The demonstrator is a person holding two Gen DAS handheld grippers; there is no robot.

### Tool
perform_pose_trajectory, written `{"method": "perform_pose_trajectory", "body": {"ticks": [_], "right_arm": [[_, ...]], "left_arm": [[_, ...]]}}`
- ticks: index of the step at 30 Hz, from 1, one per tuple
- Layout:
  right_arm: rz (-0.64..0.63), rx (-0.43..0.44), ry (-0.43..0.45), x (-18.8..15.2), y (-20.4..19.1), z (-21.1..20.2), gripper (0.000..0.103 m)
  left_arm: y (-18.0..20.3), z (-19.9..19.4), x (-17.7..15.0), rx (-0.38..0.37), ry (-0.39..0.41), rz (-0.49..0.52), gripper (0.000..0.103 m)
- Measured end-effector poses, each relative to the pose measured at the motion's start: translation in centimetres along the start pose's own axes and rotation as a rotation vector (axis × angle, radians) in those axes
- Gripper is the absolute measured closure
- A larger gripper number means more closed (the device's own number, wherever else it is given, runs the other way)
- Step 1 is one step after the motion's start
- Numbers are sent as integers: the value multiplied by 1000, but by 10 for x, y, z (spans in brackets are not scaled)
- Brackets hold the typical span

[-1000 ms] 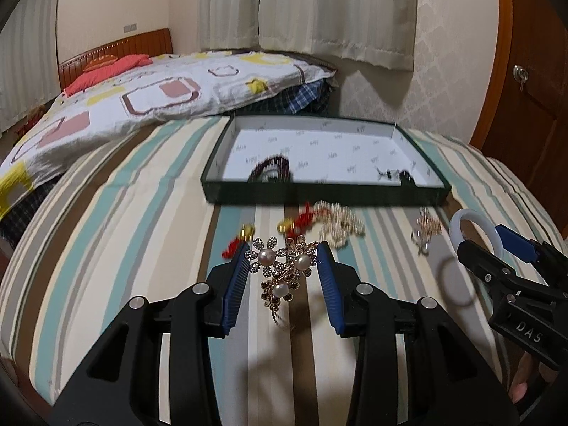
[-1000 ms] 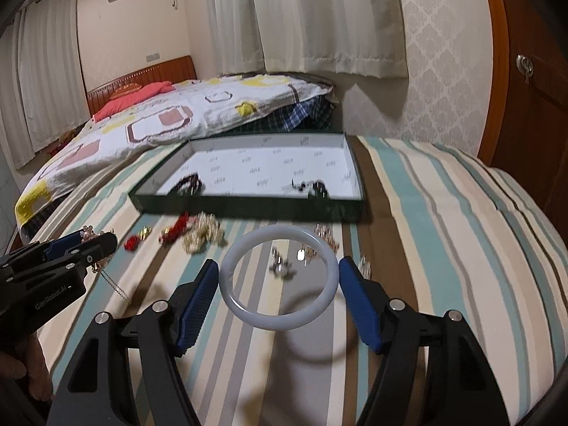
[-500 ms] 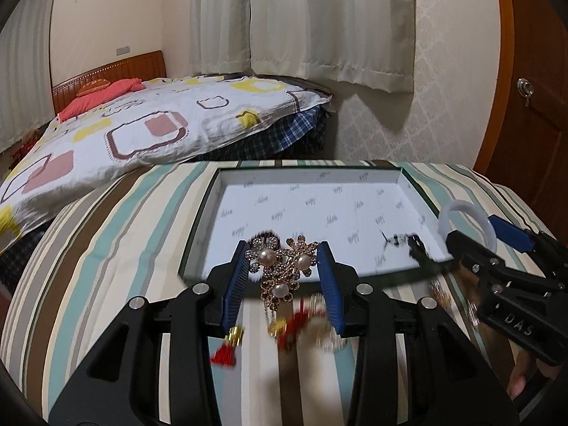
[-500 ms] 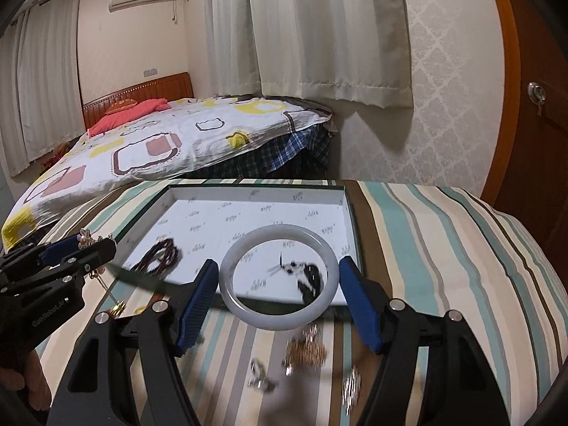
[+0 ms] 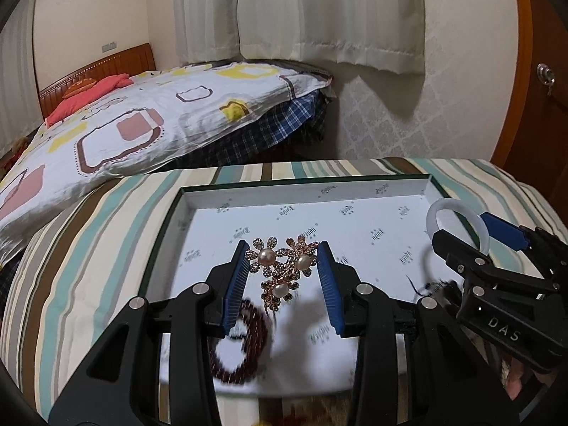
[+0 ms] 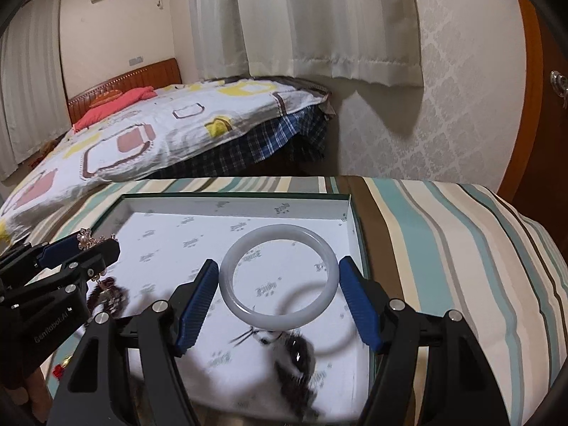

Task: Organize jewelry
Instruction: 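Lift and carry the brooch with the left tool while the right tool carries the bangle into the box, then open the left tool to release the brooch while the right tool releases the bangle in the box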

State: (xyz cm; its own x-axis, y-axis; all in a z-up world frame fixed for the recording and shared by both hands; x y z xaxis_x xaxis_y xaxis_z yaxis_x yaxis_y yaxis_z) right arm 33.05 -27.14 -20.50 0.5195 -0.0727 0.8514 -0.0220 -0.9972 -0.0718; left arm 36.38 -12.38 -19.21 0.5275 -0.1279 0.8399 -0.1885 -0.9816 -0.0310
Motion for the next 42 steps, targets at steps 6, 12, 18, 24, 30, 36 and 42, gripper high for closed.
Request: {"method": "perform_pose_trajectory", "body": {"ticks": [6, 12, 18, 24, 30, 36, 42], "right_arm": [[-6, -8, -62, -7, 7, 25, 35], [-12, -13, -109, -16, 8, 37, 35], [-20, -23, -144, -23, 8, 44, 35], [-31, -30, -159, -26, 9, 47, 35], [-45, -30, -174, -28, 7, 49, 35], [-38, -20, -164, -28, 6, 48, 32], [-35, -13, -151, -27, 5, 47, 31]], "left_arm": [[-1, 31, 1, 6, -48, -9, 65], [-1, 50, -5, 9, -97, -1, 65], [-3, 63, -17, 19, -162, -6, 65], [-5, 65, -24, 17, -182, -2, 64], [-3, 66, -24, 10, -182, 6, 63], [-3, 63, -21, -10, -167, -2, 53], [-7, 60, -20, -23, -153, -17, 49]]}}
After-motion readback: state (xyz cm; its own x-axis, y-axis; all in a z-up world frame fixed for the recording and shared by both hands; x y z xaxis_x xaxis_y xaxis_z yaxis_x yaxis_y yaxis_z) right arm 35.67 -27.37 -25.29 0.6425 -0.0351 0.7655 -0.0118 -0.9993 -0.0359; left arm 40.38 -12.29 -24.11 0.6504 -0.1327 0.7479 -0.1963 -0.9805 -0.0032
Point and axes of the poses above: each gripper's, at about its wrist camera, not at the fingertips, and z roughly the way its jaws point, y to its right, x to its top, the point moved 10 cm from there along z, roughly the way its jaws point, and after that the axes turned 8 degrees about y, right-handed, at the moved point
